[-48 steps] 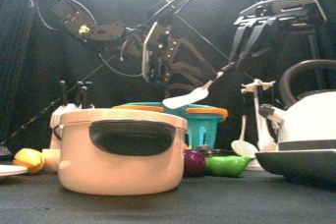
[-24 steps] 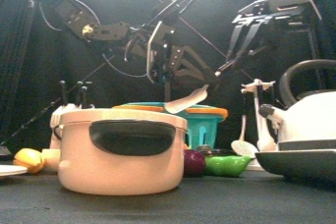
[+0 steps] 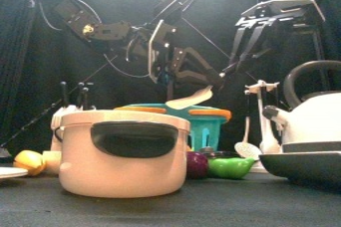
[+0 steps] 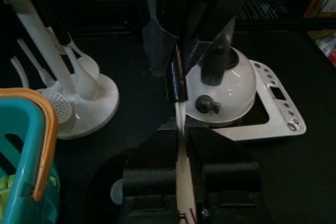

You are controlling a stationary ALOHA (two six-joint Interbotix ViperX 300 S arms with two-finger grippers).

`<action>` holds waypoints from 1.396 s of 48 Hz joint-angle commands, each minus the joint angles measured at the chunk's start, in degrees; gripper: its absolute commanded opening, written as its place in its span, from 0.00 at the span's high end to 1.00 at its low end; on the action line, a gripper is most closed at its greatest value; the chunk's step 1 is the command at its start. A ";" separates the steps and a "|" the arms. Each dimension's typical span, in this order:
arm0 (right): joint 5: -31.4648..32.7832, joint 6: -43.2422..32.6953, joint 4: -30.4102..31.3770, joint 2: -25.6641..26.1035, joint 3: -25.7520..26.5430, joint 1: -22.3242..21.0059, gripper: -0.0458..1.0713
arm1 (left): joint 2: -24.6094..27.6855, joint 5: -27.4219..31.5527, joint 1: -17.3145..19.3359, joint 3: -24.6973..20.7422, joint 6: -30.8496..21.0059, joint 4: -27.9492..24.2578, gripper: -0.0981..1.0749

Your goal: Hand over spatula to other arm

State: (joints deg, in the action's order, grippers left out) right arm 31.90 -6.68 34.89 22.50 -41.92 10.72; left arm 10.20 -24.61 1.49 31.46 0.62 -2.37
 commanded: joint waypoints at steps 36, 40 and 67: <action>-5.36 -5.54 -2.55 12.74 -3.87 -1.23 0.04 | -1.41 -0.62 0.88 -0.18 -0.18 0.09 0.63; -9.23 -8.70 -2.64 16.70 -6.50 -1.93 0.04 | -1.49 -0.79 0.88 -0.18 -0.09 0.09 0.63; -22.15 -19.60 -2.46 23.38 -15.29 -5.01 0.04 | -1.41 -12.57 1.76 3.43 -0.09 -1.67 0.63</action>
State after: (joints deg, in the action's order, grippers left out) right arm 10.20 -26.19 32.43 45.53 -57.57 5.89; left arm 10.11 -36.21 3.08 35.60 0.44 -4.04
